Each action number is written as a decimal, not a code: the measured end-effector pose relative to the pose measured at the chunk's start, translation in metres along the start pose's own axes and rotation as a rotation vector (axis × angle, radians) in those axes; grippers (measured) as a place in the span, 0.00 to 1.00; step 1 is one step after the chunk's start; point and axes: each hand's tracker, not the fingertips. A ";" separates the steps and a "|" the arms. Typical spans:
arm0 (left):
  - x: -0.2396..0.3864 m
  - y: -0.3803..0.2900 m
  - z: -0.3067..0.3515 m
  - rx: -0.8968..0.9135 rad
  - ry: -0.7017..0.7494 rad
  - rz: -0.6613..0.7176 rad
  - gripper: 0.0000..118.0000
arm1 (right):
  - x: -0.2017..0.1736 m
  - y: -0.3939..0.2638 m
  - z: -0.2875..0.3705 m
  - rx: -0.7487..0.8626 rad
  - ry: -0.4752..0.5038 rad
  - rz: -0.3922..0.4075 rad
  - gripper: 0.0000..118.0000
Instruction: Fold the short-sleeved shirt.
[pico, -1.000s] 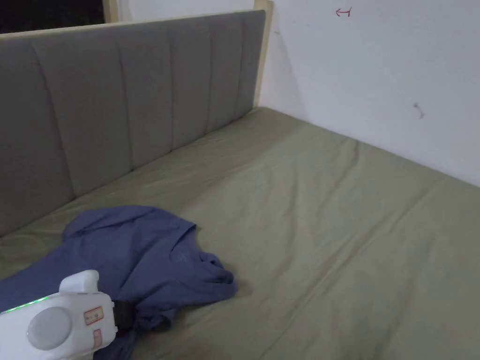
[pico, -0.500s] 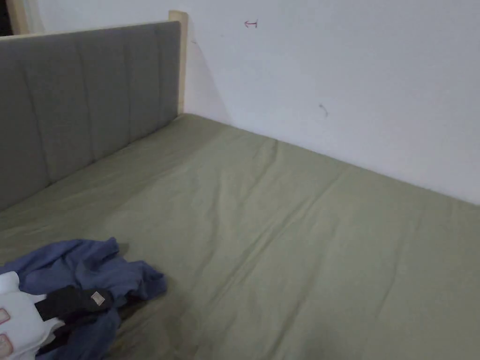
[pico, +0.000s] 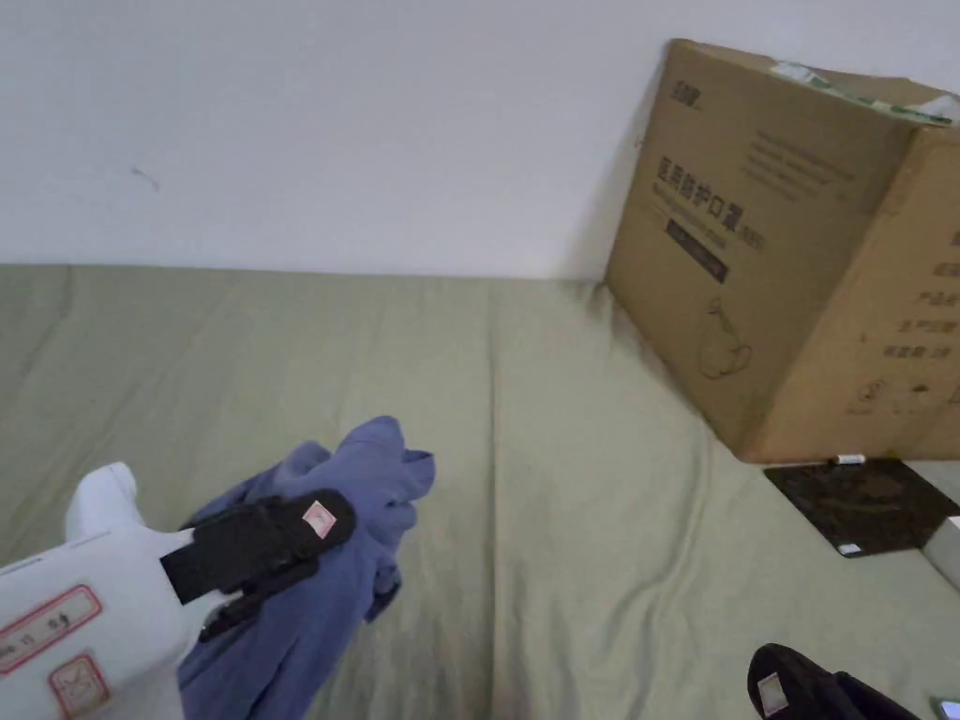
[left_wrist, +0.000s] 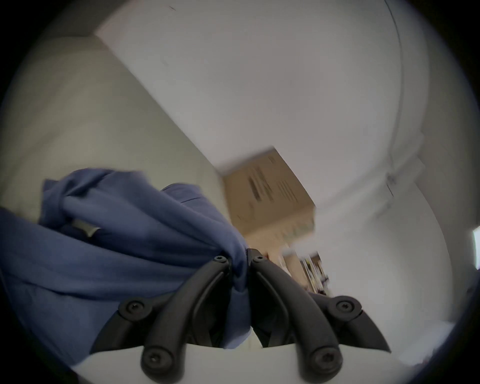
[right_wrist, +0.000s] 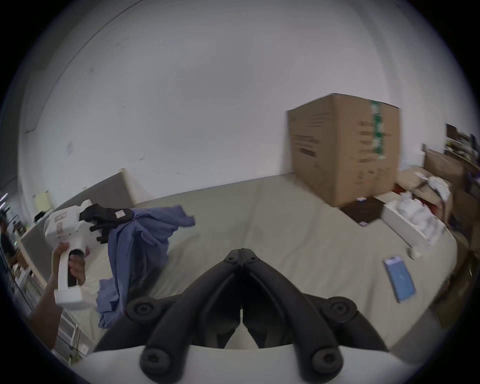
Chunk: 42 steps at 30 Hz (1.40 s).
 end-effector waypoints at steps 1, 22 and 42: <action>0.002 -0.019 -0.011 -0.047 -0.022 -0.010 0.08 | 0.011 -0.003 0.007 -0.004 -0.026 -0.029 0.00; -0.024 -0.176 -0.044 -0.306 0.161 -0.104 0.77 | 0.044 -0.046 0.014 -0.116 -0.024 -0.195 0.00; -0.150 0.030 0.126 0.156 0.814 -0.089 0.83 | -0.038 -0.042 -0.070 -0.258 0.176 -0.011 0.00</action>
